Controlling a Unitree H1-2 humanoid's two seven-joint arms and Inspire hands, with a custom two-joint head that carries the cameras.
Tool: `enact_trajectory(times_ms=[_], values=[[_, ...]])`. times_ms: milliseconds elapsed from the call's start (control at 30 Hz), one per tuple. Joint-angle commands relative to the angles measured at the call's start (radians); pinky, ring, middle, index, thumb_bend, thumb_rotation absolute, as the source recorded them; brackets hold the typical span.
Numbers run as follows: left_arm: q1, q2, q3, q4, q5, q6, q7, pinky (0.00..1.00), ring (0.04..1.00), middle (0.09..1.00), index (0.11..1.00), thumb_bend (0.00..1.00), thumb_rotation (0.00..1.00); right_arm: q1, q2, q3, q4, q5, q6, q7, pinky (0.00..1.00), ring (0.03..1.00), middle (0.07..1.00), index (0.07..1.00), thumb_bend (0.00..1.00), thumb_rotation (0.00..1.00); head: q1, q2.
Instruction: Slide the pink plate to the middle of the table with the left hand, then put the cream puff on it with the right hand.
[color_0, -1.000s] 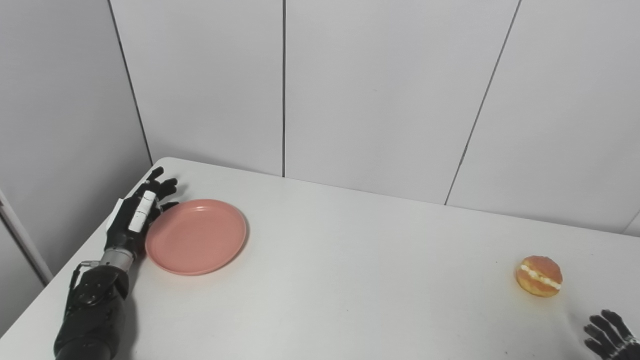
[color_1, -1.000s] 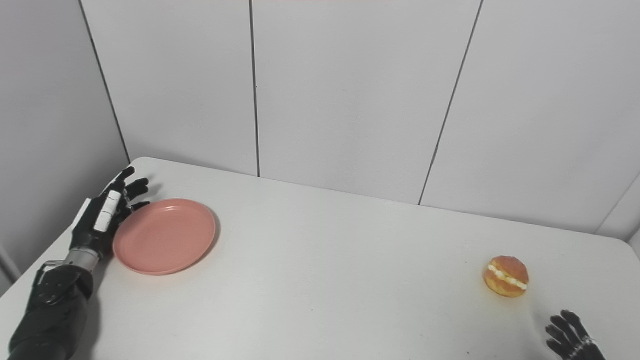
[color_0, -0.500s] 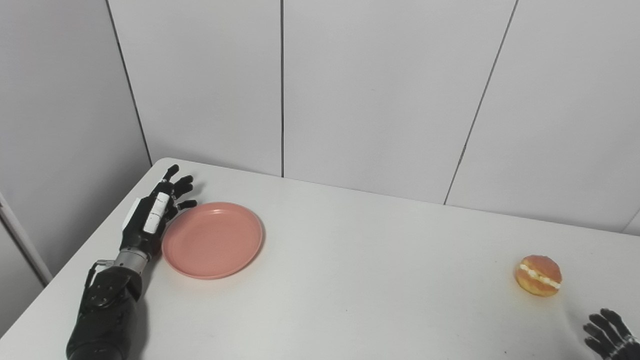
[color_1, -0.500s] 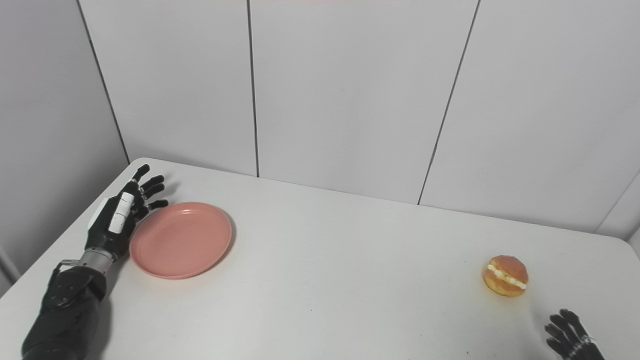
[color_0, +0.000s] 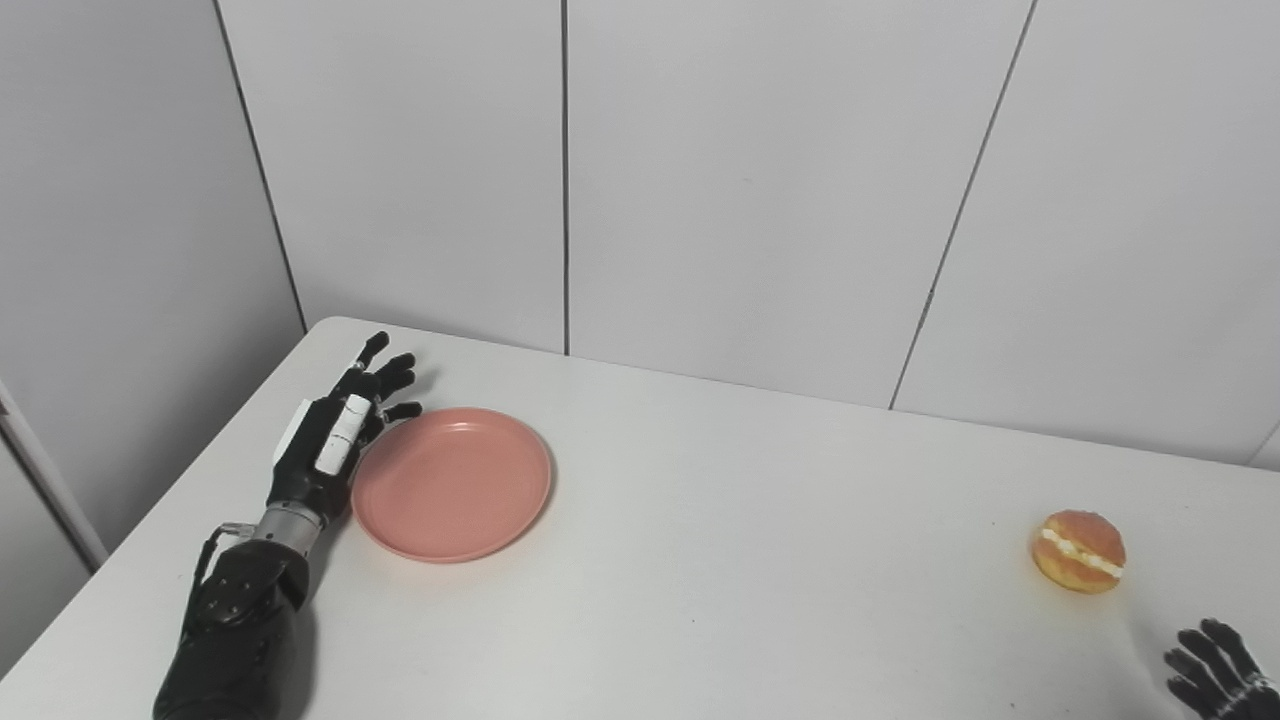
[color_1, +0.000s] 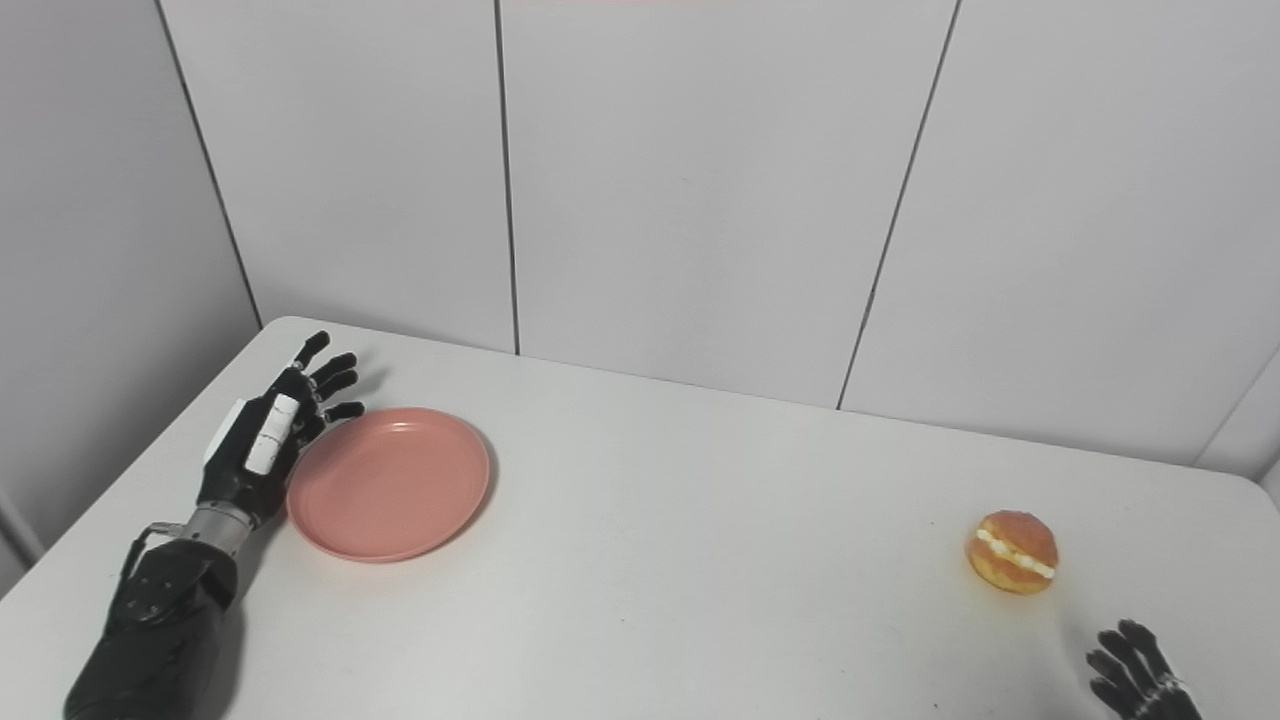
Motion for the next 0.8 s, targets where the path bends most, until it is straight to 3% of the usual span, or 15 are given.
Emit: enact_trajectory(times_ms=[0, 267, 767], values=[[0.051, -0.054, -0.013, 0.033, -0.018, -0.005, 0.013, 0.75, 0.896, 0.881, 0.932, 1.0, 0.83, 0.056, 0.048, 0.025, 0.037, 0.011, 0.003, -0.011, 0.91, 0.902, 0.917, 0.927, 0.93, 0.86, 0.001, 0.001], [0.105, -0.102, -0.036, -0.092, -0.01, 0.07, 0.062, 0.79, 0.901, 0.873, 0.949, 1.0, 0.82, 0.062, 0.05, 0.031, 0.02, -0.001, 0.006, -0.023, 0.91, 0.897, 0.912, 0.924, 0.9, 0.86, -0.003, 0.005], [0.14, -0.132, -0.1, -0.185, 0.032, 0.121, 0.128, 0.85, 0.925, 0.884, 0.924, 1.0, 0.83, 0.063, 0.051, 0.041, 0.012, -0.003, 0.003, -0.036, 0.92, 0.903, 0.919, 0.928, 0.9, 0.86, -0.009, 0.006]])
